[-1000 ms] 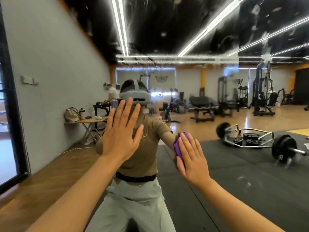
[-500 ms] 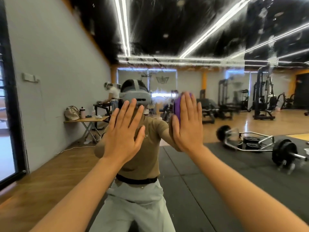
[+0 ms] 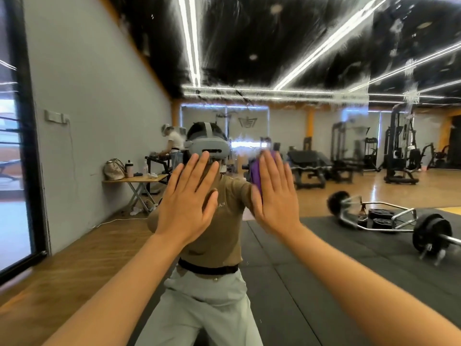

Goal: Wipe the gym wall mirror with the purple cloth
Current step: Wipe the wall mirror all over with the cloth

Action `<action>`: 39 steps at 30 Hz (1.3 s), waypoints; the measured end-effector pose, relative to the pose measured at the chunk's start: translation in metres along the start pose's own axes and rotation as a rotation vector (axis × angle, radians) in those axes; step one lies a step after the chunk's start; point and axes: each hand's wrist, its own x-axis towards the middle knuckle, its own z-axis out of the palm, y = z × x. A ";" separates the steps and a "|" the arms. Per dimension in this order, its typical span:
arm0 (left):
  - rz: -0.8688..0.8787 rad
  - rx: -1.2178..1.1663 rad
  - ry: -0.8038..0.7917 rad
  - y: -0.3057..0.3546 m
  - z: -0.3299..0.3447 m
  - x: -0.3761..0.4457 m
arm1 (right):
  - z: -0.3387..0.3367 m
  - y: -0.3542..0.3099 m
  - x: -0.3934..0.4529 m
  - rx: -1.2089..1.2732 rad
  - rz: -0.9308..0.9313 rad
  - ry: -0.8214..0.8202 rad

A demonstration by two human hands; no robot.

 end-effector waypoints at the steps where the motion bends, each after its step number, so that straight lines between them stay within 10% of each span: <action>1: -0.002 -0.002 -0.002 0.001 -0.001 0.000 | -0.001 -0.001 0.029 0.009 0.025 0.012; 7: 0.012 0.001 -0.007 -0.003 -0.003 0.000 | 0.000 -0.006 0.094 0.038 0.120 0.069; 19: 0.028 0.027 -0.002 -0.006 -0.001 -0.001 | 0.010 -0.038 -0.111 0.029 -0.079 -0.158; 31: 0.064 0.052 0.015 -0.009 0.001 -0.002 | 0.002 -0.016 0.109 0.053 0.075 0.024; 39: 0.077 0.020 0.036 -0.010 0.000 -0.004 | 0.010 -0.044 -0.047 0.064 -0.217 -0.108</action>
